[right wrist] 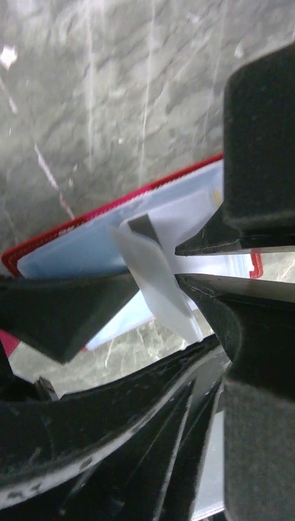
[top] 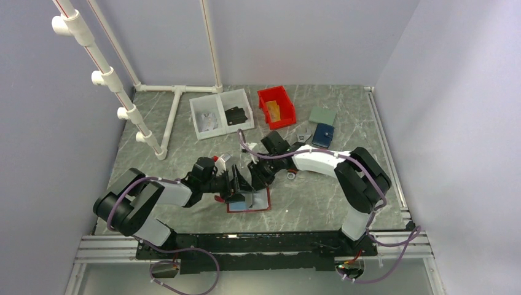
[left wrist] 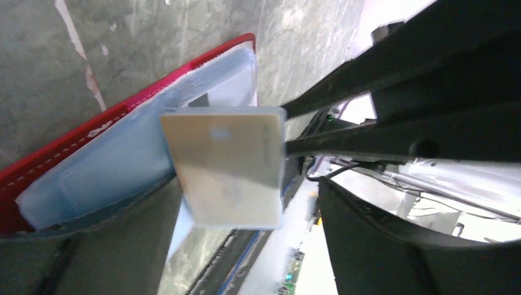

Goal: Take the credit cards out of the card holder
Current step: Remove the credit card from the card holder.

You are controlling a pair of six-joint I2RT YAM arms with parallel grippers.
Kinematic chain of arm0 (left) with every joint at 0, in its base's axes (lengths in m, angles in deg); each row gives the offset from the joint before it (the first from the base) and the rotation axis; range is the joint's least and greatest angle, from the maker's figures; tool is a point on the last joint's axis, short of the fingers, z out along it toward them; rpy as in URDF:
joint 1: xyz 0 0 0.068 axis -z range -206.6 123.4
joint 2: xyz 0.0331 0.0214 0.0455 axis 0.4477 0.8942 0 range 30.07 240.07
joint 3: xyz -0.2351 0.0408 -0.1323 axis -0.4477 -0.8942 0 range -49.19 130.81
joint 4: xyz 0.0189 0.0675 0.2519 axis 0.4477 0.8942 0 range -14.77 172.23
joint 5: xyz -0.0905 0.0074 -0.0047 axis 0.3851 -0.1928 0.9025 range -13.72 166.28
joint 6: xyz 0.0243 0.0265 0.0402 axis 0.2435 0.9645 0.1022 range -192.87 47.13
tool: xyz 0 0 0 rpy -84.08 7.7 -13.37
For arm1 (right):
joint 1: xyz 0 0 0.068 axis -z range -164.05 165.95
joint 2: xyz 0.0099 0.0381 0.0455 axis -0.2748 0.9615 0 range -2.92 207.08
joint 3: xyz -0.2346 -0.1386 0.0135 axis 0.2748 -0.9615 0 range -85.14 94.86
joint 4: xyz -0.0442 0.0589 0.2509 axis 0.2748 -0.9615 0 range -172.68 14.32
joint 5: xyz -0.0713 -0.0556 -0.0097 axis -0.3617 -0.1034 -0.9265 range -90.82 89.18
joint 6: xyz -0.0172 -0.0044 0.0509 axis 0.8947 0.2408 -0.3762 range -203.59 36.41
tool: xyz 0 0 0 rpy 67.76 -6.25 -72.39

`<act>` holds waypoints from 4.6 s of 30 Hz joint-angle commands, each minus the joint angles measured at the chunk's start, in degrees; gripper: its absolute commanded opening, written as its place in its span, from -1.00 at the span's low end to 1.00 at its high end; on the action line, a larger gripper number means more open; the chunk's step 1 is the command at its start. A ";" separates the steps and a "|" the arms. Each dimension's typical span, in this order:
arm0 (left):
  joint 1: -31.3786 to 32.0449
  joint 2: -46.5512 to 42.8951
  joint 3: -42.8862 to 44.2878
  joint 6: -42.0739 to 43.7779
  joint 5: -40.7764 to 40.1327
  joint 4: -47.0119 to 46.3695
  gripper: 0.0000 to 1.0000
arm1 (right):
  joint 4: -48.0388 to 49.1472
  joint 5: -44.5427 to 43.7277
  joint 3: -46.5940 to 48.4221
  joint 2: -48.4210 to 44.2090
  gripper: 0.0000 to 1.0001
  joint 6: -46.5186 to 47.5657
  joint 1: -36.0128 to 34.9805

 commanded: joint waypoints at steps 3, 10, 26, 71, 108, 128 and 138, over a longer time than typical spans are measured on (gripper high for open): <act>-0.19 -0.50 -0.04 0.64 2.00 -3.07 0.99 | 2.22 4.92 3.33 1.15 -0.61 -2.83 -1.52; -0.17 -3.12 0.37 2.60 0.41 2.33 0.99 | 3.80 9.51 3.41 2.42 -0.61 -6.13 -1.42; -0.17 -7.19 0.49 4.97 -4.07 12.27 0.16 | 2.49 3.61 4.75 3.85 -0.70 -6.91 -0.21; -3.80 -30.70 -8.45 6.93 -3.36 -2.01 -1.00 | 1.75 32.64 5.08 2.72 -0.05 -1.36 5.77; -5.32 -38.84 -10.16 4.19 -4.83 1.25 -0.65 | 3.88 38.79 4.56 4.45 -1.00 -4.30 6.51; -7.89 -38.47 -12.23 2.35 -1.09 -3.26 -0.99 | 0.52 38.97 5.08 6.10 -1.00 0.78 7.81; -8.99 -38.86 -12.81 2.52 -0.21 -2.74 -0.99 | -0.90 38.37 5.42 6.67 -1.00 2.34 7.81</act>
